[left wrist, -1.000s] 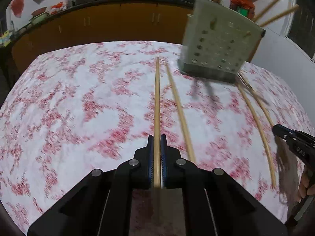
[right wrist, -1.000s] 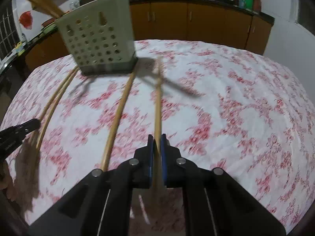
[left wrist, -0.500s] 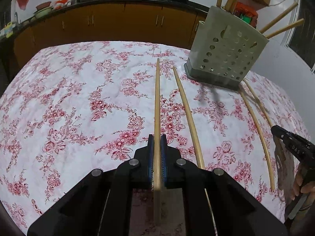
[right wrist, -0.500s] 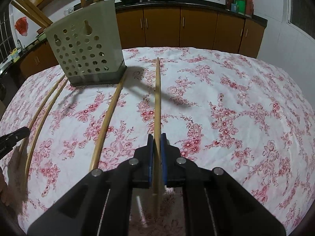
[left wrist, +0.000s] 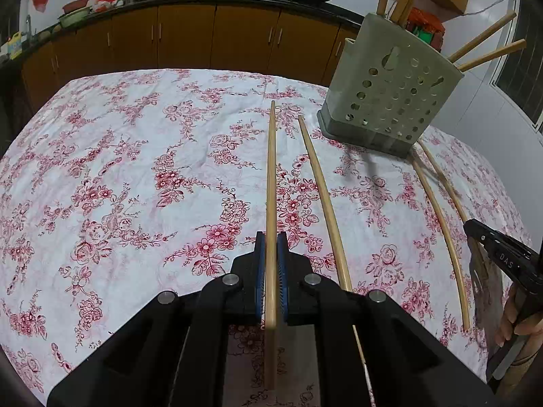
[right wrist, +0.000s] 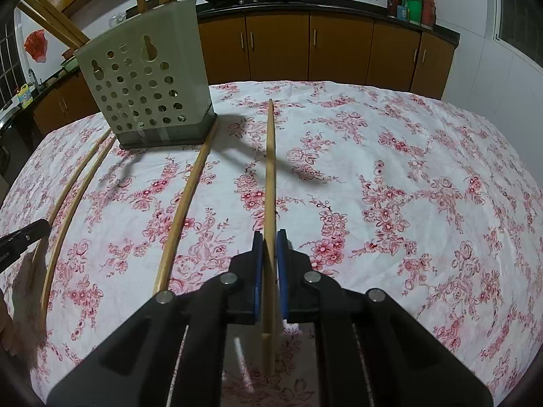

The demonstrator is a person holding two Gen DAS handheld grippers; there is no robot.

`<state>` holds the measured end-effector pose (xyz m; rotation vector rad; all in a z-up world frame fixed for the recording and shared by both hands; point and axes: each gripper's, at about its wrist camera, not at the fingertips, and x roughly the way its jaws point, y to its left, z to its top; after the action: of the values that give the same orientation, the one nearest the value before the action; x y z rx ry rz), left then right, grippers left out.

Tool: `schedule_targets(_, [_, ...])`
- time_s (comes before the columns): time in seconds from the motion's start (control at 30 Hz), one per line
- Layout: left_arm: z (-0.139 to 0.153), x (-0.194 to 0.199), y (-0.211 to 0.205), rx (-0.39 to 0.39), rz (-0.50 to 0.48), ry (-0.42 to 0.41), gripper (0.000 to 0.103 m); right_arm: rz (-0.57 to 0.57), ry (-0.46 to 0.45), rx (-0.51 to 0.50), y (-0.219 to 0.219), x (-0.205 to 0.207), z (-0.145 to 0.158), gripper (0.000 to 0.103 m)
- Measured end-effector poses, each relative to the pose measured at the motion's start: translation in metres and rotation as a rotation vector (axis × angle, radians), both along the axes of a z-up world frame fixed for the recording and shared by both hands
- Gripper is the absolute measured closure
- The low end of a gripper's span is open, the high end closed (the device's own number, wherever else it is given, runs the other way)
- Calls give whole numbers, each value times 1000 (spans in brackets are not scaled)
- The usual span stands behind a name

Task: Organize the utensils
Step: 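Lift the left tool's chopstick over the green holder while the right tool carries its chopstick alongside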

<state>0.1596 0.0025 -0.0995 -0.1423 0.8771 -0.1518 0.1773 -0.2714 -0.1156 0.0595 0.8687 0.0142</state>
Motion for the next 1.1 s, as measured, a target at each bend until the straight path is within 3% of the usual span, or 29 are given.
schedule_targets(0.57, [1,0,0,-7,1,0,94,3,0,18,-2,0,0,94])
schedule_targets(0.73, [2,-9,-9,62,-30,-5,94,2,-2,54,-7,-7,0,94])
schedule_targets(0.93, [2,-10,-9,59,-35,-5,95,2,-8,46,-6,-9,1,95])
schedule_targets(1.1, [18,-13,-6,58,-39,-51,95,-7,-102,58,-9,-20,31,95])
